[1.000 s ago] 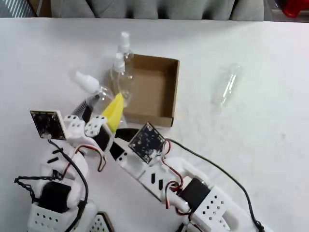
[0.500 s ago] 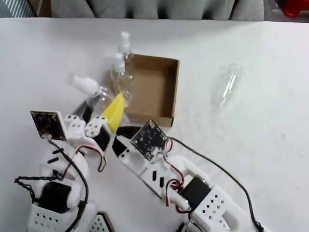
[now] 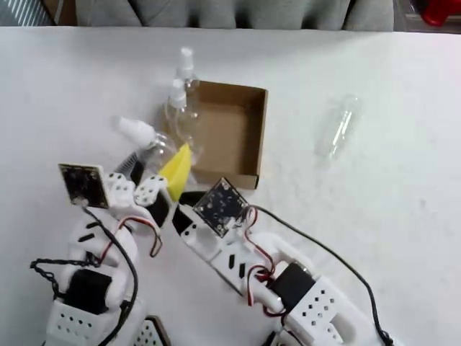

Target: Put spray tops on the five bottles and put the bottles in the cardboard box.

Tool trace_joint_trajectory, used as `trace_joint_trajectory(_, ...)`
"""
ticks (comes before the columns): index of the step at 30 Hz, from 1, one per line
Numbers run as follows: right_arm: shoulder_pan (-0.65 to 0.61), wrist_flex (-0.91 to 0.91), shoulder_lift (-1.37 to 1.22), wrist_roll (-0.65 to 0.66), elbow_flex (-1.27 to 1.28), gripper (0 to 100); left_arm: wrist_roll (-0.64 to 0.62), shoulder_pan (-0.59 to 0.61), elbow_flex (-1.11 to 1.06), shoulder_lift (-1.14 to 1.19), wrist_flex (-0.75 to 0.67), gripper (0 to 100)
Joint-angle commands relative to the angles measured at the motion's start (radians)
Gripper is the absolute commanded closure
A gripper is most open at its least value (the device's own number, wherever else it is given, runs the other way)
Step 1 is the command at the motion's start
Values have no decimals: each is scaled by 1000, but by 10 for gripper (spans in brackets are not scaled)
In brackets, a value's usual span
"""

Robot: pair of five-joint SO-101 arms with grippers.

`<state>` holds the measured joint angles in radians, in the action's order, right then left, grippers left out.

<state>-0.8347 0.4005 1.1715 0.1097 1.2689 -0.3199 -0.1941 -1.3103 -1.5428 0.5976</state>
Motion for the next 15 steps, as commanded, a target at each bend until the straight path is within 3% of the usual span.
trace_joint_trajectory(1, 79, 143, 64, 31, -11, 983, 78, -25, -8, -4, -94, 980)
trace_joint_trajectory(6, 170, 337, 223, 167, -11, 983, 104, 19, -3, 177, -245, 980)
trace_joint_trajectory(15, 421, 627, 420, 181, -5, 982, 181, 68, -9, 527, -626, 980)
